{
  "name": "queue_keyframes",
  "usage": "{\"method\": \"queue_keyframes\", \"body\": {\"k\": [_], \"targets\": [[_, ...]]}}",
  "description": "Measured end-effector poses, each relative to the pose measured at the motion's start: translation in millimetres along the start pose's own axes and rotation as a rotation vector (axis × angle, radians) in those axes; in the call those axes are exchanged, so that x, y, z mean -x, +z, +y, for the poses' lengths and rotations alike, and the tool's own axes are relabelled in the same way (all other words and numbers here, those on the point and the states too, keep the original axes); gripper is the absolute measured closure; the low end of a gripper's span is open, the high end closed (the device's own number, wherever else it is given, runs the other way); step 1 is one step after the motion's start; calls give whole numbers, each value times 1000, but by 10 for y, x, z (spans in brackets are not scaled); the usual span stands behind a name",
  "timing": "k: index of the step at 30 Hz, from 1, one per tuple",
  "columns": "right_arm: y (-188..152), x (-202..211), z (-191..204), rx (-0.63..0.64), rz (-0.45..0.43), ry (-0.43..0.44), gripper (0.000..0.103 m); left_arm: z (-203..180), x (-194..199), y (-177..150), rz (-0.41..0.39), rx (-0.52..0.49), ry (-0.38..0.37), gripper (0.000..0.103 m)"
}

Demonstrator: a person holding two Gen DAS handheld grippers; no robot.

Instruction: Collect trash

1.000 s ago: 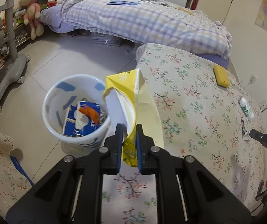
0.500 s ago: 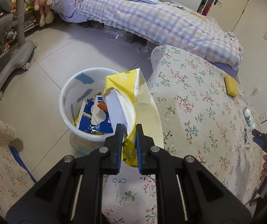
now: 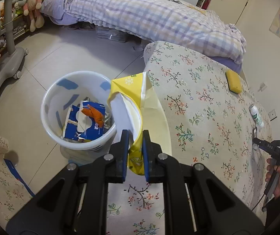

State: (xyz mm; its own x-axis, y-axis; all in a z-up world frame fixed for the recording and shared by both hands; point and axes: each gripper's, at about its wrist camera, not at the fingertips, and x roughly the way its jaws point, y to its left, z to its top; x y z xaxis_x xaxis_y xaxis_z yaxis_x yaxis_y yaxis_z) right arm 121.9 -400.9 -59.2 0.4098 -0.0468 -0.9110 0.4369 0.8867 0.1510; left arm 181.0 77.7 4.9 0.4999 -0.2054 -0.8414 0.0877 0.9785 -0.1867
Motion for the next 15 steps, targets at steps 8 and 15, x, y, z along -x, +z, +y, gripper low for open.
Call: {"method": "queue_keyframes", "body": {"k": [8,15], "targets": [[-3,-27,32,3,-11,-6,29,-103,-46,-20,13,-17,0,88],[-25,73,31,-25,10,63,47,-39,-18,-13,4,-12,7,88]]}}
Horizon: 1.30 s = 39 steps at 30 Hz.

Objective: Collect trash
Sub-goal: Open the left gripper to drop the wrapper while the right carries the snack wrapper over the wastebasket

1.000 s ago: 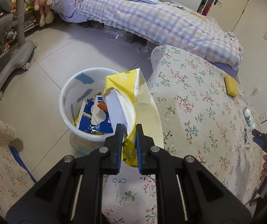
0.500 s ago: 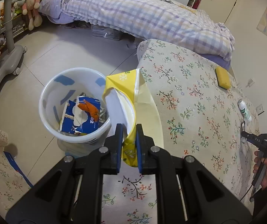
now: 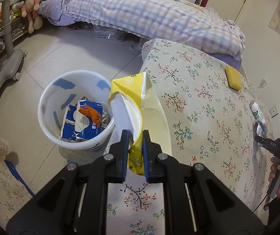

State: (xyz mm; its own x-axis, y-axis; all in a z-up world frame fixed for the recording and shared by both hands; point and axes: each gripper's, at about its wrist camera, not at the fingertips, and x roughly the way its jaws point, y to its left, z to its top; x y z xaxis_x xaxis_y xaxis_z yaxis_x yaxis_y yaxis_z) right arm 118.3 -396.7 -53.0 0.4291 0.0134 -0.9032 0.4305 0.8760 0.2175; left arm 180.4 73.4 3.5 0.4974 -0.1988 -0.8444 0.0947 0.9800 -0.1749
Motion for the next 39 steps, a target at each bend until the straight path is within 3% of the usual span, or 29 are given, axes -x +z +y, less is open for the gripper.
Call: {"method": "queue_keyframes", "body": {"k": [6,12,22,28,29,30,32,39], "targets": [[-31,208,271,35,-24,63,48,185,57,57,-19,49,1,88],[-78,304,854,112,-29,135,48,523,90,141,-51,134,31,88],[-207,107,1917,249,5,225,48,976,-210,234,-43,204,142,88],[-341,-58,2560,321,28,271,48,1083,-295,288,-91,173,138,88],[-373,-83,2658,332,32,277,48,1087,-305,302,-87,165,129,81],[-399,-111,2752,342,36,284,48,1095,-312,309,-76,160,123,61],[-457,-163,2935,363,45,299,48,1111,-289,290,-78,154,146,32],[-625,-337,3466,428,69,327,48,1249,-169,187,-67,106,233,18]]}}
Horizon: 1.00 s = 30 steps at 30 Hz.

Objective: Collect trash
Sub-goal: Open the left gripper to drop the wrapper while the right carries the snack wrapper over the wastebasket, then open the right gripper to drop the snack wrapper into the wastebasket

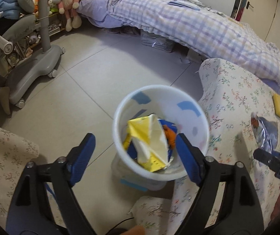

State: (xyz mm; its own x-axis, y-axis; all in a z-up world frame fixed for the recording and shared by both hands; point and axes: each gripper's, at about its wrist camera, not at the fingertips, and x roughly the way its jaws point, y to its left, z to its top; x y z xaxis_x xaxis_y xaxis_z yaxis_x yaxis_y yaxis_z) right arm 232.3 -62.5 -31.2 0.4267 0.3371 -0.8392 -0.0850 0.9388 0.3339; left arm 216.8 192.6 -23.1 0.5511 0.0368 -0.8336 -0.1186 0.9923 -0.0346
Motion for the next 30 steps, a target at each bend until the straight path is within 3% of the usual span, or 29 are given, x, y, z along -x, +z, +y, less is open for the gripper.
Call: {"method": "queue_keyframes", "body": {"k": [13,14,16,18,23,30], "targets": [[94,-534,704,59,7,79,44,333,31,-150,31,-31,130,12],[99,-558,736,62,4,90,42,353,34,-154,33,-29,130,11],[105,-579,778,61,-9,118,27,371,37,-156,36,-26,129,10],[118,-575,806,63,-31,130,23,380,37,-160,36,-27,133,9],[120,-499,762,57,-42,98,22,381,55,-174,43,-23,128,8],[41,-176,377,2,-59,24,22,242,96,-197,57,-25,95,8]]}}
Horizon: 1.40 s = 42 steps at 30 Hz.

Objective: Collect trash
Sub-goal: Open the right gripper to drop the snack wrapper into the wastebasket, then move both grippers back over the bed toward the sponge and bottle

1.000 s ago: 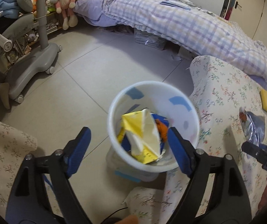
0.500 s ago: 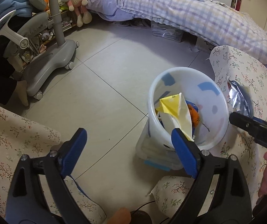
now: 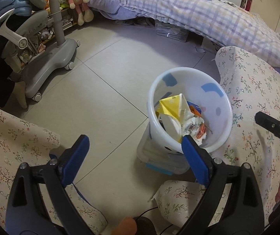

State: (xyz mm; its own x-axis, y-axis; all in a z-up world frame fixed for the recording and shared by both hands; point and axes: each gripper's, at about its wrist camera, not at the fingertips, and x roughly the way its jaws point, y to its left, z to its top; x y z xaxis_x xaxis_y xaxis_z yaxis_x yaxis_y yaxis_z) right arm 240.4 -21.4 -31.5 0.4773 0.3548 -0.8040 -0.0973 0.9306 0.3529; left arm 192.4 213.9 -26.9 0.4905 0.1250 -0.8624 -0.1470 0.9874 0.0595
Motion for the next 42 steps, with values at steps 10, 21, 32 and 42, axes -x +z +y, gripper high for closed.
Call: {"method": "queue_keyframes", "body": {"k": [10,21,32,42], "targets": [[-68,629,-758,-83,-45,-124,22,-479,144,-20,1,-54,-44,8],[-276,1282,-1697,-146,-87,-251,22,-1380,284,-58,14,-138,-105,8],[-538,1784,-2675,-215,-109,-340,21,-2369,395,-143,-2,-217,-155,8],[-491,2108,-3494,-174,-195,-462,21,-3521,399,-65,-17,-281,-240,8]]}}
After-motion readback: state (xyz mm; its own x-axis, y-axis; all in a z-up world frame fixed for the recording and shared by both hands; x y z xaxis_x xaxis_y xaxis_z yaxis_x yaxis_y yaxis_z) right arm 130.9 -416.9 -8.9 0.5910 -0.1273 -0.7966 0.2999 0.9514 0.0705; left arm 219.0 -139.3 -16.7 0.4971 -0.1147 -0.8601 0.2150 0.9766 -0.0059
